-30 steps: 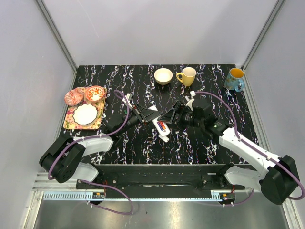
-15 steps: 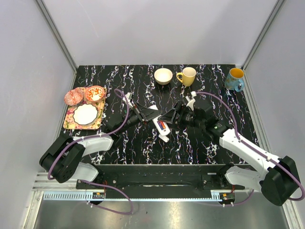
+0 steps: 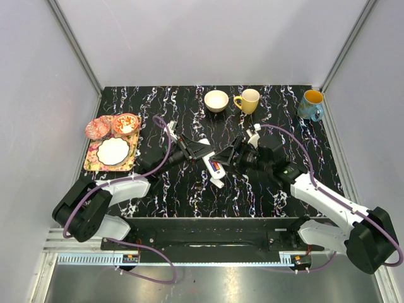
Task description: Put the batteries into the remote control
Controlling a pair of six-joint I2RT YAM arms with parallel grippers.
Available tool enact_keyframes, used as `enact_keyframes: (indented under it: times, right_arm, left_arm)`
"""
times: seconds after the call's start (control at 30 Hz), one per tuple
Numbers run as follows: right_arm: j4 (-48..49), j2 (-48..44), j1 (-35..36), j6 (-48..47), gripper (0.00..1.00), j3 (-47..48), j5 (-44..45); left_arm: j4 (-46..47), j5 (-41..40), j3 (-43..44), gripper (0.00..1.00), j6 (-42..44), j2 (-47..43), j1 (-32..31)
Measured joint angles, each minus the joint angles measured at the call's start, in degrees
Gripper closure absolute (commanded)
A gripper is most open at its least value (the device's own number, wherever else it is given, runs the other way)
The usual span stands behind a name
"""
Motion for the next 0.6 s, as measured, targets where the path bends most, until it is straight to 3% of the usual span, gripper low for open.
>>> enact_keyframes:
  times: [0.3, 0.6]
  right_arm:
    - [0.5, -0.2, -0.2, 0.1, 0.13, -0.5, 0.1]
    - [-8.5, 0.3, -1.0, -4.3, 0.09, 7.5, 0.2]
  left_arm:
    - [-1.2, 0.5, 0.8, 1.00, 0.8, -0.1, 0.2]
    - [-1.6, -0.3, -0.9, 1.00, 2.0, -1.4, 0.7]
